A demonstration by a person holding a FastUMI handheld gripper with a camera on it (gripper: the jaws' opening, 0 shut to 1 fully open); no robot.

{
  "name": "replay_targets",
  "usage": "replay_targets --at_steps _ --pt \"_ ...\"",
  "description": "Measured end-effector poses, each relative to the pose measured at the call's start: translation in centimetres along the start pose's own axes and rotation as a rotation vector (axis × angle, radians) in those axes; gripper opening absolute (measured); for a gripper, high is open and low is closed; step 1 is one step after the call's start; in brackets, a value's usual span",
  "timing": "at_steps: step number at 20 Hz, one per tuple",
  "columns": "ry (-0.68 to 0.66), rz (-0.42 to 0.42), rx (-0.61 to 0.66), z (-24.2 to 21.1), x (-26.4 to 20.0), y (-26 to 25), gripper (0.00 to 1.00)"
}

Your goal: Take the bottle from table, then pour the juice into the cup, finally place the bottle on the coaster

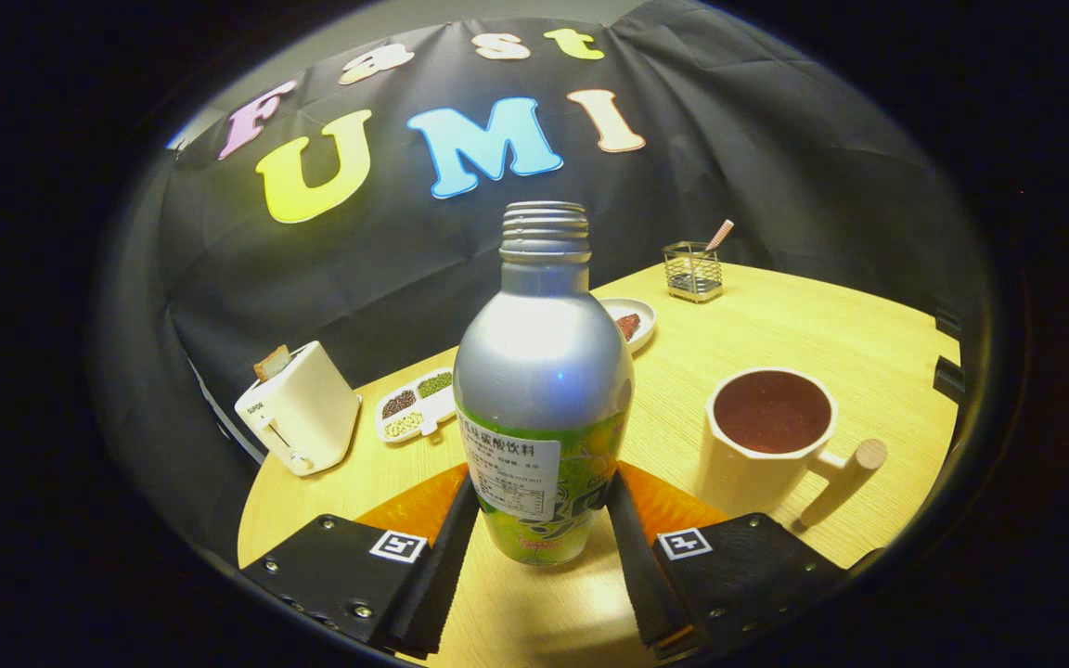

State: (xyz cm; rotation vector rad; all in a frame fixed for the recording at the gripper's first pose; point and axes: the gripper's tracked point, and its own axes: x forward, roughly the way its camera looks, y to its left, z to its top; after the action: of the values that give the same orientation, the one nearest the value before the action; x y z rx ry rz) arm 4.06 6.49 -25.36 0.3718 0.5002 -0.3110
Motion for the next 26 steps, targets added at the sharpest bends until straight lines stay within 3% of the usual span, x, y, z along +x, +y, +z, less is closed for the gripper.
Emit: replay_targets --at_steps 8,18,26 --pt "-0.025 -0.022 -0.07 1.3 3.1 2.2 0.76" --pt "-0.054 -0.06 -0.076 2.9 7.4 1.3 0.77" --pt "-0.015 -0.076 -0.123 1.3 8.9 0.9 0.77"
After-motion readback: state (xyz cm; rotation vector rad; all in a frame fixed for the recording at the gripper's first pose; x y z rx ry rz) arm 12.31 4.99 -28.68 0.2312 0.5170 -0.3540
